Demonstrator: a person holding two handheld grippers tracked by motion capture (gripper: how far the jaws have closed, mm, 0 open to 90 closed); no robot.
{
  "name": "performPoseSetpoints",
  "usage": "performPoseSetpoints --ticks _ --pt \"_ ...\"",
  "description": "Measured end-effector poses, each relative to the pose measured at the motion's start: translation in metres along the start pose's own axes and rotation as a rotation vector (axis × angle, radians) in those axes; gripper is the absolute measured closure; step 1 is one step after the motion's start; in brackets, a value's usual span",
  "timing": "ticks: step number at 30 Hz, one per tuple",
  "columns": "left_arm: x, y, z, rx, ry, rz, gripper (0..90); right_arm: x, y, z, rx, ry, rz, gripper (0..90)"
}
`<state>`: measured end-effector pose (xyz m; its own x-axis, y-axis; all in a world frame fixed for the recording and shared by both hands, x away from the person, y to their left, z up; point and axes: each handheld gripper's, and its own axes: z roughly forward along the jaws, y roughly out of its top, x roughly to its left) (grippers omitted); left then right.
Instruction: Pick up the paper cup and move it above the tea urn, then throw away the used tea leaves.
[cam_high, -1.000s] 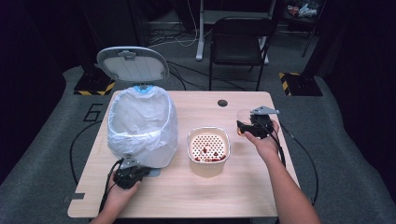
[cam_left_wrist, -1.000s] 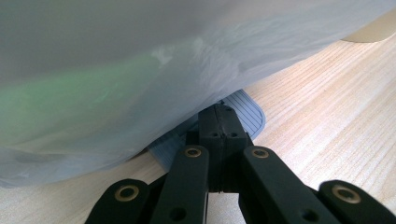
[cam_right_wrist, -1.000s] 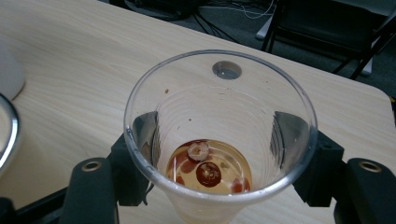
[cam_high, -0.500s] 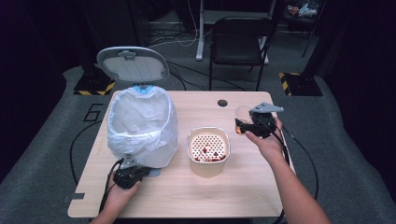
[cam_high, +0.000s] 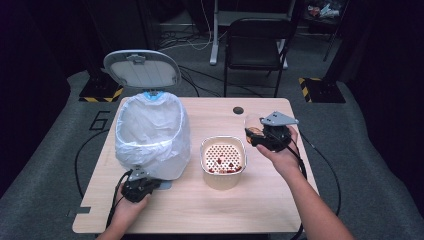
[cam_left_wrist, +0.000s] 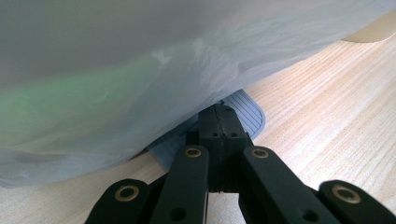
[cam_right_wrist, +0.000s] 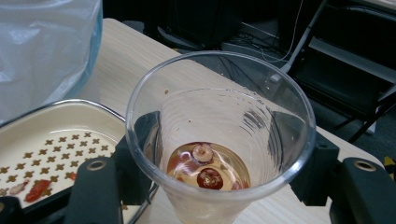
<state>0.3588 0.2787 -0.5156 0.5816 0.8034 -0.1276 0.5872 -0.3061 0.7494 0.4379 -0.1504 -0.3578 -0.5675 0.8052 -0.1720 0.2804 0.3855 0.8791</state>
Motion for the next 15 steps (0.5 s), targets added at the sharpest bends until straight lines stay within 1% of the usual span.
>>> performPoseSetpoints --ticks 2,3,4,6,8,11,12,13,15 --pt "0.0 0.0 0.0 0.0 0.0 0.0 90.0 0.003 0.001 -0.001 -0.008 0.002 -0.001 35.0" --pt "0.0 0.0 0.0 0.0 0.0 0.0 90.0 0.004 0.002 -0.001 -0.008 0.003 -0.008 35.0" --pt "0.002 0.0 0.0 0.001 -0.009 0.02 90.0 0.005 0.002 -0.002 -0.009 0.005 -0.014 35.1" --pt "0.001 0.0 0.0 0.001 -0.008 0.018 90.0 0.009 0.003 -0.002 -0.007 -0.006 -0.037 35.1" --pt "0.001 0.0 0.0 0.001 -0.007 0.016 90.0 0.013 0.003 -0.002 -0.003 -0.02 -0.077 35.1" --pt "0.001 0.0 0.0 0.002 -0.006 0.015 90.0 0.022 0.003 -0.002 0.001 -0.055 -0.138 35.3" --pt "0.001 0.0 0.0 0.001 -0.006 0.015 90.0 0.024 0.003 -0.003 0.003 -0.064 -0.169 35.3" --pt "0.001 0.0 0.0 0.002 -0.006 0.016 90.0 0.027 0.003 -0.002 0.002 -0.068 -0.183 35.3" --pt "0.001 0.0 0.0 -0.002 -0.009 0.014 90.0 0.031 0.003 -0.002 0.009 -0.078 -0.228 35.4"
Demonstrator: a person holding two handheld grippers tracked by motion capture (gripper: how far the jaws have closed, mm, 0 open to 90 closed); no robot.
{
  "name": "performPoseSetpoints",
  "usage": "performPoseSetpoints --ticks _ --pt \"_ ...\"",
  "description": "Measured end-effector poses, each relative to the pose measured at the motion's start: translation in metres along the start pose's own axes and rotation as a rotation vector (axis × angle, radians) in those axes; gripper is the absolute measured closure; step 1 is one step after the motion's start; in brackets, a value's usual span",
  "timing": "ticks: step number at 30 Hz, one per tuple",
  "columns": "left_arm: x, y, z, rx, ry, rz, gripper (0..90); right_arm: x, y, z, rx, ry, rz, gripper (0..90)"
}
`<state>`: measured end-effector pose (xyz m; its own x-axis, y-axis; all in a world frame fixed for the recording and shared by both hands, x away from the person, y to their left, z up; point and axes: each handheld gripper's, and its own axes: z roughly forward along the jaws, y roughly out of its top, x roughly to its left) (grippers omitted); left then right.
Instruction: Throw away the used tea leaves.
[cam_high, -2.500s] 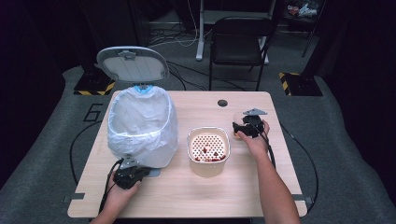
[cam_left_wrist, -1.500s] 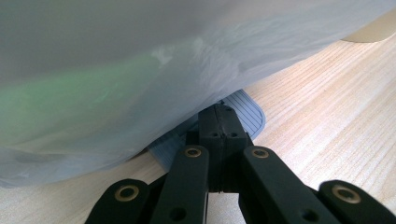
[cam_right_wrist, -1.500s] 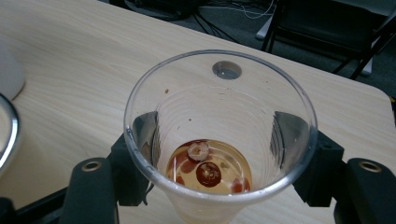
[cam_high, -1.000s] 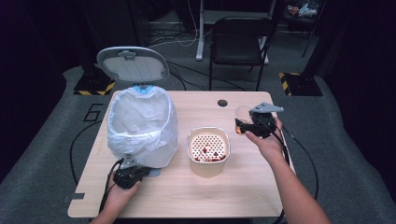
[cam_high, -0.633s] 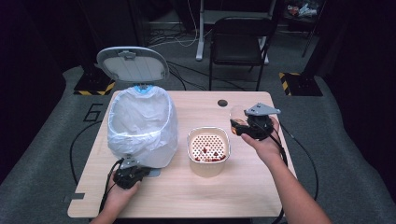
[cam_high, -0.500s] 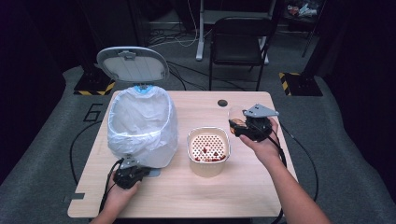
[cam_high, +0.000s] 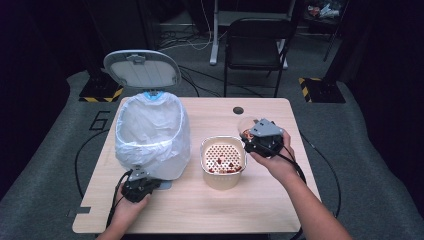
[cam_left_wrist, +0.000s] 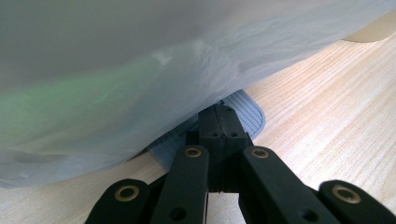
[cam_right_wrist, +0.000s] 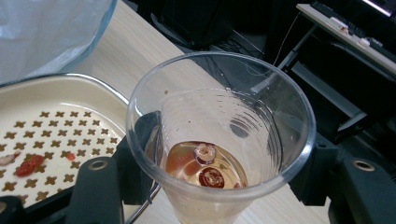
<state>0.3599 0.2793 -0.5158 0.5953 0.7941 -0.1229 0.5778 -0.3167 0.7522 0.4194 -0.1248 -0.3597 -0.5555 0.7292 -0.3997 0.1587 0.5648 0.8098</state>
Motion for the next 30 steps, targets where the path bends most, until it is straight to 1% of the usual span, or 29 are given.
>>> performPoseSetpoints --ticks 3,7,10,11,12,15,18,20,22,24,27,28,29,30 --pt "0.0 0.0 0.0 -0.001 0.0 -0.001 90.0 0.006 0.002 0.001 0.002 -0.004 -0.043 35.7" --pt "0.0 0.0 0.0 0.004 0.003 0.002 90.0 0.013 0.003 0.002 0.003 -0.027 -0.1 36.3" --pt "0.0 0.0 0.0 -0.001 0.0 -0.001 90.0 0.016 0.003 0.002 -0.003 -0.04 -0.111 37.0" --pt "-0.001 0.0 0.0 0.001 0.007 -0.012 90.0 0.017 0.003 0.002 -0.002 -0.042 -0.117 37.3" --pt "0.0 0.0 0.0 0.003 0.003 0.002 90.0 0.018 0.003 0.002 -0.008 -0.042 -0.125 37.5" --pt "0.0 0.0 0.0 0.002 0.003 0.001 90.0 0.019 0.003 0.002 -0.001 -0.029 -0.137 40.6" --pt "-0.002 0.0 0.0 0.001 0.013 -0.02 90.0 0.02 0.003 0.002 -0.003 -0.023 -0.147 40.5" --pt "-0.001 0.0 0.0 0.002 0.009 -0.013 90.0 0.022 0.003 0.002 -0.005 -0.025 -0.141 40.5" --pt "-0.002 0.0 0.0 -0.001 0.012 -0.015 90.0 0.023 0.003 0.001 -0.009 -0.029 -0.15 40.6" --pt "-0.001 0.0 0.0 0.001 0.01 -0.014 90.0 0.026 0.002 0.0 -0.017 -0.045 -0.171 40.7" --pt "-0.001 0.0 0.0 0.001 0.01 -0.015 90.0 0.028 0.002 0.0 -0.027 -0.053 -0.196 40.9" --pt "0.0 0.0 0.0 0.003 0.002 0.004 90.0 0.03 0.001 0.0 -0.024 -0.053 -0.196 41.0" --pt "-0.001 0.0 0.0 0.002 0.001 -0.004 90.0 0.03 0.001 0.0 -0.027 -0.055 -0.203 41.1" --pt "0.0 0.0 0.0 0.003 0.002 0.006 90.0 0.031 0.001 0.0 -0.025 -0.057 -0.212 41.2"
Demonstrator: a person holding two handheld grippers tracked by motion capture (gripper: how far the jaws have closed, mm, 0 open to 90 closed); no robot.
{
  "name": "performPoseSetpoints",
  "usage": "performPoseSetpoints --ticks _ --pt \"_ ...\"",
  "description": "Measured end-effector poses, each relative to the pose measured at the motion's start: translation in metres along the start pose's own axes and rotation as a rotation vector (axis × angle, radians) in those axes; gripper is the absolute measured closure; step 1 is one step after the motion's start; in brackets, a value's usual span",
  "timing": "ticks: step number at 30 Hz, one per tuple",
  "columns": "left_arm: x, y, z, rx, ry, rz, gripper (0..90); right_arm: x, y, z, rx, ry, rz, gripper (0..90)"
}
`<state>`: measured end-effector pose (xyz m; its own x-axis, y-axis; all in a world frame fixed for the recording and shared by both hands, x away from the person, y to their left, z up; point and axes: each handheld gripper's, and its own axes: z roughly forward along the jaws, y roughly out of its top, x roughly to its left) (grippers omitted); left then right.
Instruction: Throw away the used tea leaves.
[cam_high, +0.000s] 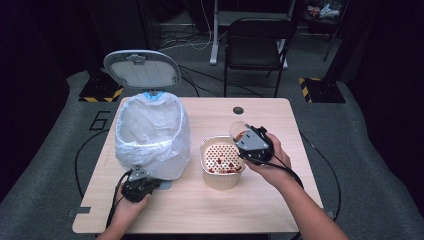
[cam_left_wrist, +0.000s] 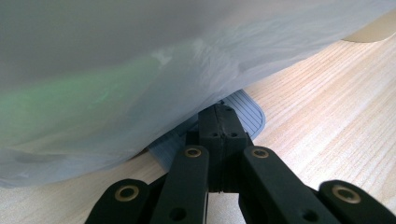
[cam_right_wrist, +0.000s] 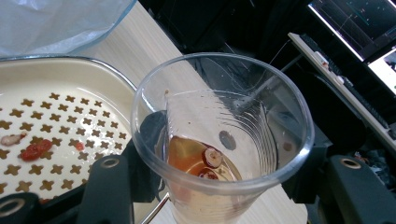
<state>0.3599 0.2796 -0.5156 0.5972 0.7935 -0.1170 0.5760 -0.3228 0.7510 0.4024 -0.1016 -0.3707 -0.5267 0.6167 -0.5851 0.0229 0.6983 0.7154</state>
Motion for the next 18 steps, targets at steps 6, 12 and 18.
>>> performPoseSetpoints --ticks 6,12,18 --pt "-0.001 0.0 0.0 -0.002 0.006 -0.018 90.0 0.005 0.001 0.0 0.006 -0.019 -0.064 41.4" --pt "0.0 0.0 0.0 0.0 0.0 -0.002 90.0 0.011 0.002 0.001 0.018 -0.033 -0.14 41.7" --pt "0.0 0.0 0.0 0.0 0.0 -0.002 90.0 0.018 0.003 0.003 0.025 -0.047 -0.209 42.0"
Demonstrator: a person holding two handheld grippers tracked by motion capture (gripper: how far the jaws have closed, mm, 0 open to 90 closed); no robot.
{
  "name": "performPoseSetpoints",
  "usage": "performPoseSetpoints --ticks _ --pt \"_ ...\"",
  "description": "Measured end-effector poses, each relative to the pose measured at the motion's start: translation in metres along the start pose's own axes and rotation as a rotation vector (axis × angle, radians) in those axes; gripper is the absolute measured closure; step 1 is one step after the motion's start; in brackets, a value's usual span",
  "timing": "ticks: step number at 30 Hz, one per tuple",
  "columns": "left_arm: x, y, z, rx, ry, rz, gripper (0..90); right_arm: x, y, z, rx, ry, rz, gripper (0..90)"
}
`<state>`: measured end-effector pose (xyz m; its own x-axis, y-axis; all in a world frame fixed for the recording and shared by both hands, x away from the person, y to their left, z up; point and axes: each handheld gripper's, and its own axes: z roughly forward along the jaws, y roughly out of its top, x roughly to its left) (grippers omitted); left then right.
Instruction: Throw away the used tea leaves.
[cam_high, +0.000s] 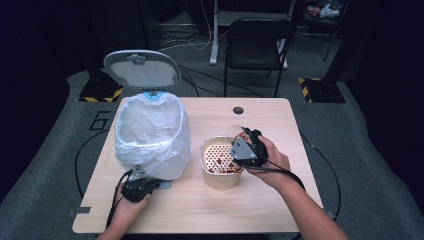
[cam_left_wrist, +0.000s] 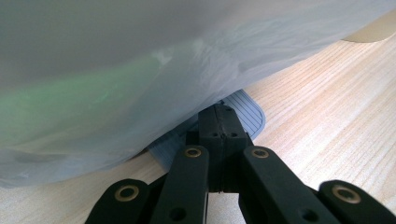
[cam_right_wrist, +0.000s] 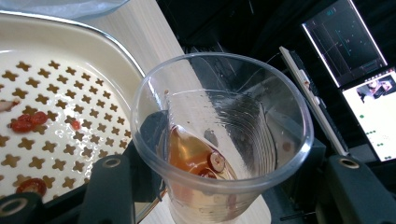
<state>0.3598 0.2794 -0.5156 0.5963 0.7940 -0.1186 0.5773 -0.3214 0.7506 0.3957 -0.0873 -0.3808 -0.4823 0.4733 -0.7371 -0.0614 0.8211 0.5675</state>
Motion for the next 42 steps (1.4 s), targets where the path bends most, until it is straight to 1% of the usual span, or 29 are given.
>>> performPoseSetpoints --ticks 2,4,9,14,19,24,25,27,28,30,31,32,33,34,35,38,39,40,41,42 --pt "0.0 0.0 0.0 0.0 0.0 -0.001 90.0 0.003 0.001 0.001 0.003 -0.007 -0.021 42.0" --pt "0.0 0.0 0.0 0.0 0.0 0.0 90.0 0.005 0.002 0.001 0.01 -0.014 -0.054 42.1" --pt "0.0 0.0 0.0 0.0 0.0 0.0 90.0 0.01 0.004 0.002 0.02 -0.019 -0.118 42.2" --pt "0.0 0.0 0.0 0.001 0.0 0.001 90.0 0.013 0.005 0.003 0.027 -0.022 -0.148 42.2" --pt "0.0 0.0 0.0 -0.005 -0.003 -0.001 90.0 0.016 0.005 0.005 0.035 -0.035 -0.213 42.3" --pt "0.0 0.0 0.0 0.0 -0.001 0.0 90.0 0.019 0.006 0.006 0.039 -0.039 -0.249 42.4" --pt "0.0 0.0 0.0 0.0 -0.001 0.0 90.0 0.019 0.006 0.005 0.043 -0.041 -0.248 42.5" --pt "0.0 0.0 0.0 0.0 -0.001 -0.001 90.0 0.02 0.006 0.006 0.047 -0.043 -0.267 42.5" --pt "0.0 0.0 0.0 0.0 0.0 0.0 90.0 0.019 0.006 0.006 0.045 -0.046 -0.284 42.6" --pt "0.0 0.0 0.0 0.0 -0.001 0.0 90.0 0.021 0.007 0.006 0.049 -0.048 -0.301 42.6" --pt "0.0 0.0 0.0 -0.005 -0.004 -0.001 90.0 0.021 0.007 0.006 0.052 -0.047 -0.302 42.6" --pt "0.0 0.0 0.0 -0.001 -0.001 -0.001 90.0 0.023 0.006 0.006 0.058 -0.047 -0.291 42.6" --pt "0.0 0.0 0.0 0.0 0.0 -0.001 90.0 0.022 0.007 0.007 0.052 -0.049 -0.325 42.6" --pt "0.0 0.0 0.0 -0.005 -0.004 -0.002 90.0 0.022 0.007 0.007 0.06 -0.048 -0.328 42.7" --pt "0.0 0.0 0.0 -0.005 -0.004 -0.002 90.0 0.022 0.007 0.007 0.057 -0.049 -0.347 42.7" --pt "0.0 0.0 0.0 -0.005 -0.004 -0.003 90.0 0.024 0.007 0.007 0.064 -0.043 -0.363 42.7" --pt "0.0 0.0 0.0 -0.005 -0.003 -0.003 90.0 0.026 0.007 0.007 0.07 -0.049 -0.345 42.8" --pt "0.0 0.0 0.0 -0.005 -0.003 -0.004 90.0 0.025 0.008 0.007 0.063 -0.05 -0.376 42.8" --pt "0.0 0.0 0.0 -0.005 -0.003 -0.005 90.0 0.025 0.008 0.007 0.062 -0.054 -0.39 42.8" --pt "0.0 0.0 0.0 0.0 0.001 -0.002 90.0 0.026 0.008 0.007 0.067 -0.055 -0.387 42.8"
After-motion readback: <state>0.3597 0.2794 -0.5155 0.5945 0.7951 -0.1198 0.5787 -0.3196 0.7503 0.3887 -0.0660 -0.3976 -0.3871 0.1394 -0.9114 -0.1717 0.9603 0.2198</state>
